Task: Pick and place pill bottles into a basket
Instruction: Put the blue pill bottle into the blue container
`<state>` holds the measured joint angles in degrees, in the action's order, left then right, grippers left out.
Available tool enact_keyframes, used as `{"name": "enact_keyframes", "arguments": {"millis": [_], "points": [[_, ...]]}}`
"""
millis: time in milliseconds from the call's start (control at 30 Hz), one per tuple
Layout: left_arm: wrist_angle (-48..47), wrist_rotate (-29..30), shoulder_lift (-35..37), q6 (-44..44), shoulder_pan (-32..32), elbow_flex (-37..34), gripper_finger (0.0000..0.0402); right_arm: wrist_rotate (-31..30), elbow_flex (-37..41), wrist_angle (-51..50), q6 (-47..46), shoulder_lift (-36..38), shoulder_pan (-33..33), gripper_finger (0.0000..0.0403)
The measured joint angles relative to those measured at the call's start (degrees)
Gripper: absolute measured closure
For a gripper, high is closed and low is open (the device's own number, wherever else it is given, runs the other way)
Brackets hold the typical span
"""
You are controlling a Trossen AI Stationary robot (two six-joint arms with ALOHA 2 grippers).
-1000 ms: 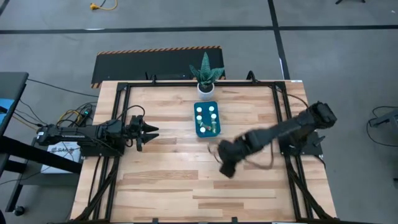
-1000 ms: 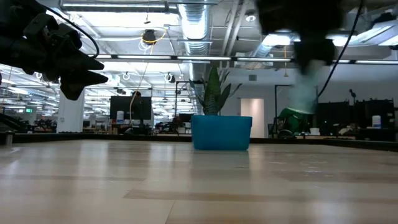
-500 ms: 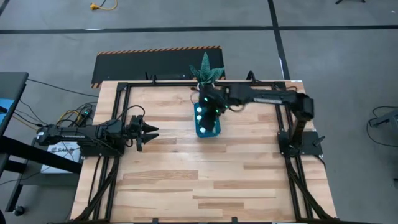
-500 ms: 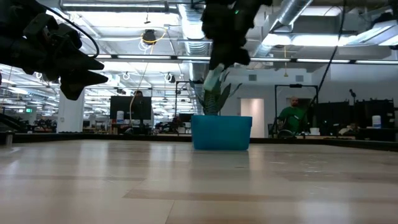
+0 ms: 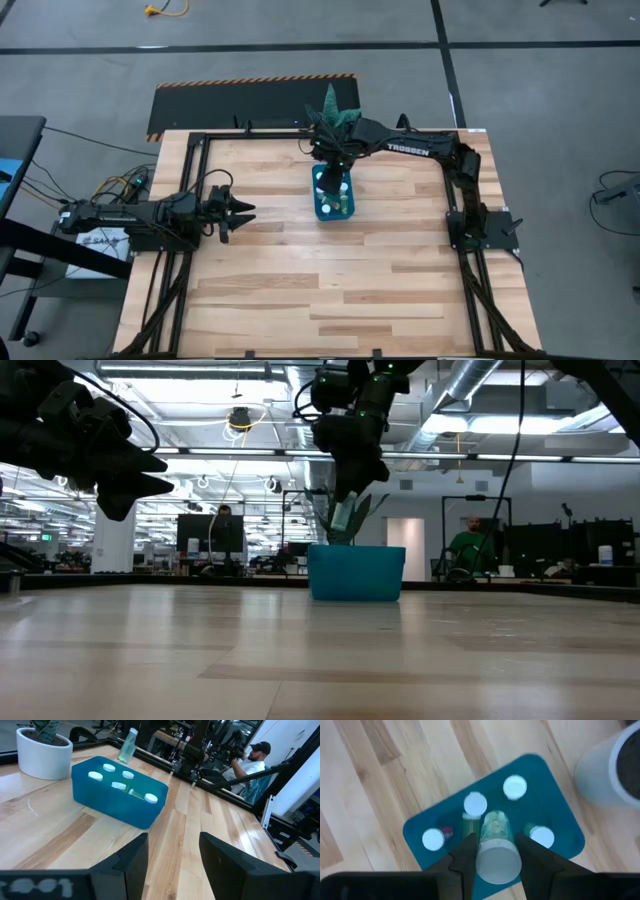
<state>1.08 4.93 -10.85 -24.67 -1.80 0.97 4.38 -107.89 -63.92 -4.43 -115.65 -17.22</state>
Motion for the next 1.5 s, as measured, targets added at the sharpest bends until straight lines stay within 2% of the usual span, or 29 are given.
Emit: {"name": "enact_keyframes", "arguments": {"millis": [167, 433, 800, 1233, 1367, 1500], "points": [[-0.02, -0.02, -0.02, 0.0, 0.0, 0.0, 0.0237, 0.05, 0.01, -0.26, 0.04, -0.23, -0.85, 0.0283], [0.0, 0.0, -0.02, 0.0, 0.0, 0.0, 0.0237, 0.45, 0.13, -3.22, -0.09, -5.85, 0.04, 0.0286], [0.0, 0.02, -0.03, 0.0, 0.0, 0.0, 0.0237, 0.33, -0.31, 1.71, -1.12, -9.04, -0.15, 0.0285], [0.0, 0.03, -0.02, 0.0, 0.0, 0.0, 0.0237, 1.79, -0.17, 1.45, -1.71, -12.08, -0.65, 0.0279], [0.0, 0.01, -0.02, 0.0, 0.0, 0.0, 0.0237, 1.77, -0.12, 1.51, -2.64, -12.38, -0.66, 0.0267], [0.0, 0.0, -0.02, 0.0, 0.0, 0.0, 0.0237, 1.77, -0.14, 2.19, -2.64, -12.38, -0.68, 0.0236]]}}
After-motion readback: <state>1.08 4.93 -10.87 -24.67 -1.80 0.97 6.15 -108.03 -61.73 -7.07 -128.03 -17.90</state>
